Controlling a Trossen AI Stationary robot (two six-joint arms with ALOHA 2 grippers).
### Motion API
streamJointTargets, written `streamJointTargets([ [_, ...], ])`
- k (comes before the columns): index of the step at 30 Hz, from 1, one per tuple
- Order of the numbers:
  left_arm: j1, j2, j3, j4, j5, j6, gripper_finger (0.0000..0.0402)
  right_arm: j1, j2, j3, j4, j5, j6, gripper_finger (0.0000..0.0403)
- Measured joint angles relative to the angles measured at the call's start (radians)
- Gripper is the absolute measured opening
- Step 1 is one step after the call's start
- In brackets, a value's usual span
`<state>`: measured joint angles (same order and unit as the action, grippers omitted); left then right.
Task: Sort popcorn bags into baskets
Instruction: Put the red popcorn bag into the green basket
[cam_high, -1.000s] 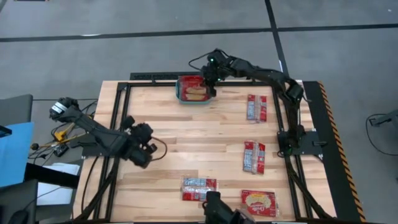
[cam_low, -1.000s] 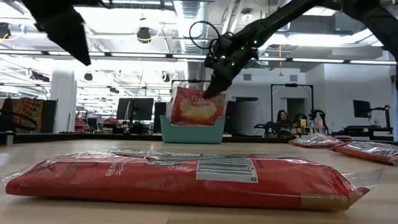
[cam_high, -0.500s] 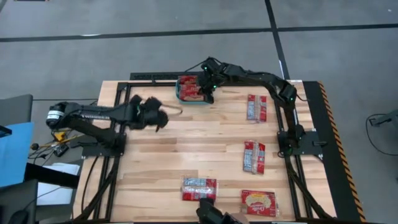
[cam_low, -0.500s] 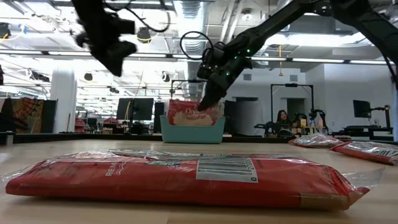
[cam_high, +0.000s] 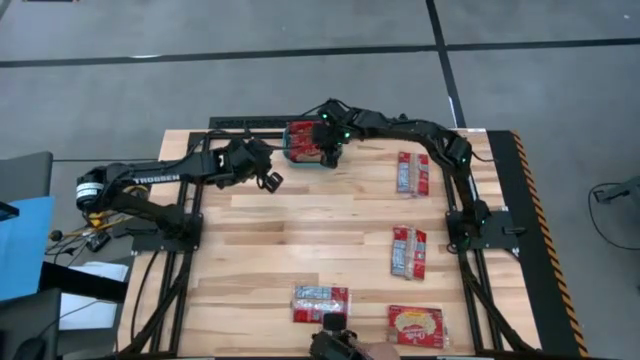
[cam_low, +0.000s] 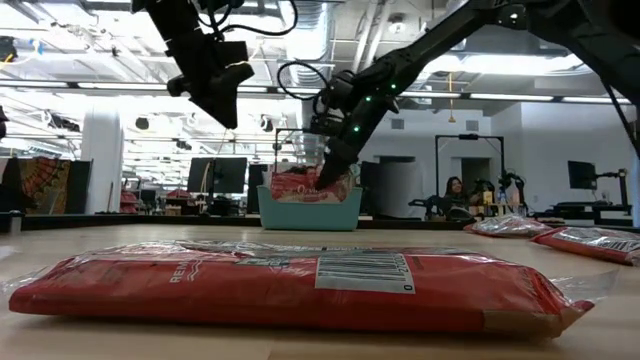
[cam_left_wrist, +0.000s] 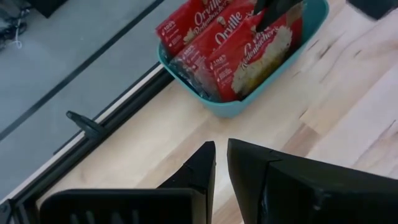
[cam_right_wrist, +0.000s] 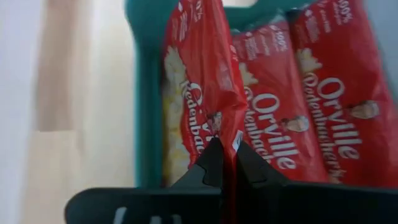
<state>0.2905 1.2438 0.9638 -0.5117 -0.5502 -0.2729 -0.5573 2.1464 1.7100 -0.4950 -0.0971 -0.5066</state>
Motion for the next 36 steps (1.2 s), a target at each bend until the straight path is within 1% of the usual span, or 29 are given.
streamJointTargets([
  [5,-0.001,0.000,0.000,-0.011,-0.004,0.000,0.0034,0.036,0.001,-0.003,0.038,0.135,-0.003,0.0014],
  [9,-0.001,0.000,0.000,-0.023,-0.004,0.000,0.0034,0.057,0.000,-0.003,0.040,0.153,-0.022,0.0017],
  [12,-0.001,0.000,0.000,-0.023,-0.004,0.000,0.0034,0.066,0.000,-0.002,0.031,0.154,-0.012,0.0028],
  [15,-0.001,0.000,0.000,-0.023,-0.005,0.000,0.0034,0.073,-0.001,-0.002,0.027,0.157,0.009,0.0054],
  [20,-0.001,0.000,0.000,-0.041,-0.005,-0.001,0.0034,0.066,-0.026,-0.003,0.021,0.154,0.031,0.0115],
  [22,-0.001,0.000,0.000,-0.061,-0.006,-0.011,0.0034,0.058,-0.050,-0.004,0.000,0.154,0.051,0.0143],
  [25,-0.003,0.000,0.000,-0.096,-0.013,-0.029,0.0034,0.052,-0.093,-0.002,0.016,0.153,0.077,0.0181],
  [28,-0.008,0.000,0.000,-0.118,-0.021,-0.045,0.0034,0.047,-0.145,-0.003,0.014,0.153,0.101,0.0207],
  [32,-0.036,0.000,0.000,-0.147,-0.051,-0.065,0.0034,0.052,-0.221,-0.004,-0.036,0.138,0.203,0.0214],
  [36,-0.093,0.000,0.000,-0.176,-0.068,-0.091,0.0035,0.078,-0.310,-0.091,-0.024,0.052,0.301,0.0199],
])
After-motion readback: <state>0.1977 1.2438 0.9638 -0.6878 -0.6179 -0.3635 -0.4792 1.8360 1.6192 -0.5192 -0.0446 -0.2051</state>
